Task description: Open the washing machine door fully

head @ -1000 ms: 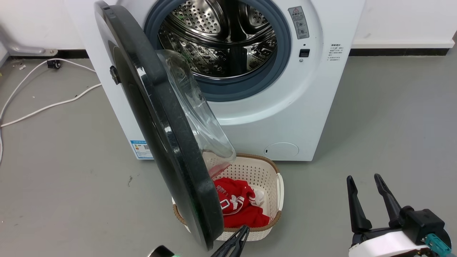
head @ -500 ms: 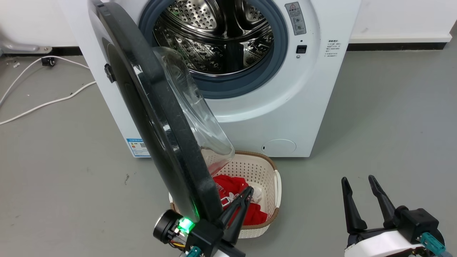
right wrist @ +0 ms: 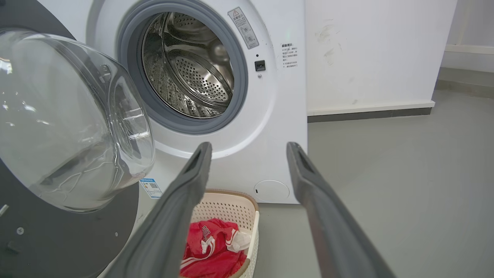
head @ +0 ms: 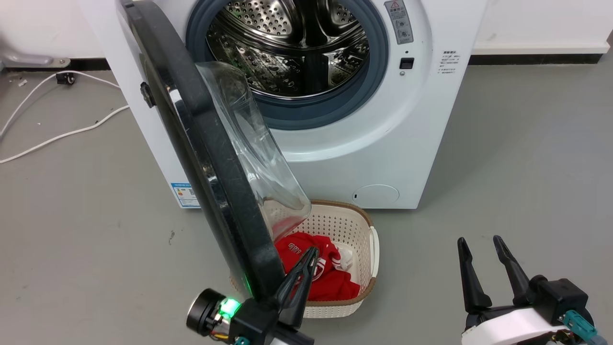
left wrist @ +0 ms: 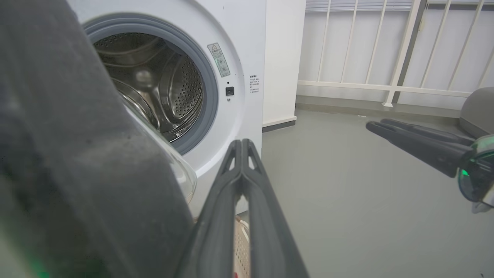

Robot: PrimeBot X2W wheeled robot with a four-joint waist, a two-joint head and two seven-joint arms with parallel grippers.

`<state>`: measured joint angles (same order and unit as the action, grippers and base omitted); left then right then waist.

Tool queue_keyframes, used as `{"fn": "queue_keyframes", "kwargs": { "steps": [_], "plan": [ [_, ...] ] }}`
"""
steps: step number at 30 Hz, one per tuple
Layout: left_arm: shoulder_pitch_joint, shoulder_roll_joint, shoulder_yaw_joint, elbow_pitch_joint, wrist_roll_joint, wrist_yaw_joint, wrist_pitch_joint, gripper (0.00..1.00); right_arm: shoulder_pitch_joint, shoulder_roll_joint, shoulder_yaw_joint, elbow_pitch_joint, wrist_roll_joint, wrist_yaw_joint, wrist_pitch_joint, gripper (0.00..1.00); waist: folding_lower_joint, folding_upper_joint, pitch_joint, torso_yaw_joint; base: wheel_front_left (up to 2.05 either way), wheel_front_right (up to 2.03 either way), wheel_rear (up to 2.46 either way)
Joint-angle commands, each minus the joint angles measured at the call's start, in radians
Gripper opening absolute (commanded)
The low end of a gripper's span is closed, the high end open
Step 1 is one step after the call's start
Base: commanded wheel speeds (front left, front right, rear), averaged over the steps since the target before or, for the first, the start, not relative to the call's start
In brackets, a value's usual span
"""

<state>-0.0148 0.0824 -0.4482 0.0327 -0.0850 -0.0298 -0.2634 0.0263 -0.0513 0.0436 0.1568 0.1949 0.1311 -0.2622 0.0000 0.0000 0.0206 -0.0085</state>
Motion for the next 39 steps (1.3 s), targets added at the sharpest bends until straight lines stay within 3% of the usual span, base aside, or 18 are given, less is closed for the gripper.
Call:
{"fn": "queue_keyframes", "kwargs": {
  "steps": [1, 18, 24, 32, 39],
  "plan": [
    [0.025, 0.013, 0.013, -0.007, -0.001, 0.013, -0.002, 0.00, -0.009, 0.002, 0.001, 0.001, 0.005, -0.001, -0.002, 1.00, 0.0000, 0.0000, -0.001, 0.004, 0.00, 0.00, 0.00],
    [0.202, 0.049, 0.060, -0.130, -0.026, 0.092, -0.001, 0.00, 0.017, 0.002, -0.018, 0.003, 0.008, -0.001, -0.002, 1.00, 0.0000, 0.0000, -0.004, 0.127, 0.00, 0.00, 0.00],
    [0.229, 0.075, 0.101, -0.152, -0.043, 0.120, 0.001, 0.00, 0.015, 0.002, -0.027, -0.009, 0.002, -0.001, 0.004, 1.00, 0.0000, 0.0000, 0.003, 0.231, 0.00, 0.00, 0.00],
    [0.203, 0.107, 0.192, -0.124, -0.076, 0.150, 0.000, 0.00, 0.005, 0.002, -0.013, -0.007, 0.009, -0.001, 0.003, 1.00, 0.0000, 0.0000, 0.007, 0.245, 0.00, 0.00, 0.00],
    [0.146, 0.158, 0.350, -0.068, -0.148, 0.165, -0.001, 0.00, -0.009, 0.002, -0.016, -0.013, 0.000, -0.001, 0.012, 1.00, 0.0000, 0.0000, 0.037, 0.225, 0.00, 0.00, 0.00]
  ]
}}
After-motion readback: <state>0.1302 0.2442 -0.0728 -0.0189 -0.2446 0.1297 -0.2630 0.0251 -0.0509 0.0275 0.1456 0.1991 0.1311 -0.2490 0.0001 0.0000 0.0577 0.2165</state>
